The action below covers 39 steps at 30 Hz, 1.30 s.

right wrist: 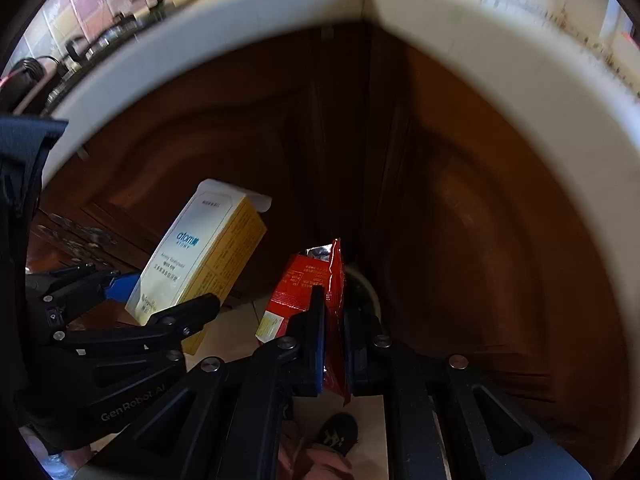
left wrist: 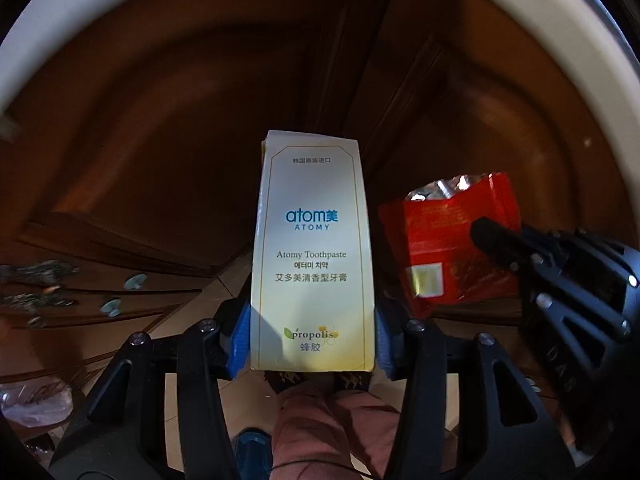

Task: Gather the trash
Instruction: 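Carry the red packet and toothpaste box down over the floor bin, then open both tools to drop the packet and box into the bin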

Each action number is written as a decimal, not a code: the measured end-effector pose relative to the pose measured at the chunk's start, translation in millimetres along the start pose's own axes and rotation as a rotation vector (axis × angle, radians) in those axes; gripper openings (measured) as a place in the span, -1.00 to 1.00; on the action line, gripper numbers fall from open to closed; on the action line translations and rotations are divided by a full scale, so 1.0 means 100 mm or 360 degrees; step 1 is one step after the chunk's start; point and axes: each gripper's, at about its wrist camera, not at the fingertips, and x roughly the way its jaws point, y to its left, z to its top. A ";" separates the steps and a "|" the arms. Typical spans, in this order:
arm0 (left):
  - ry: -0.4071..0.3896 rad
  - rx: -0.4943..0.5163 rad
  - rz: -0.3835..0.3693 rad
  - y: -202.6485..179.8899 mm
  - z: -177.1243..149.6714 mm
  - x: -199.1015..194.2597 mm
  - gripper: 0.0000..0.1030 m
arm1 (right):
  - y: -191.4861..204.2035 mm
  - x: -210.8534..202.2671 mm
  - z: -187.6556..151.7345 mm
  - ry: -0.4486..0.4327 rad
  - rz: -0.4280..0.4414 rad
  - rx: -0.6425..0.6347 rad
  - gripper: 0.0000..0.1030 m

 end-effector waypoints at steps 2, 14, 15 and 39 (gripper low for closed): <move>0.0031 0.0002 -0.0004 0.07 -0.01 0.33 -0.10 | -0.03 0.35 -0.09 0.0047 0.0001 0.0025 -0.86; 0.0148 0.0030 -0.0050 0.33 -0.11 1.68 -0.10 | -0.37 2.04 -0.48 0.0213 -0.0040 0.0113 -0.85; 0.0152 0.0040 -0.0046 0.33 -0.14 1.73 -0.09 | -0.38 2.14 -0.47 0.0218 -0.0047 0.0114 -0.85; 0.0181 0.0090 0.0024 0.31 -0.23 1.23 0.60 | -0.33 2.08 -0.44 0.0229 0.0011 0.0220 -0.22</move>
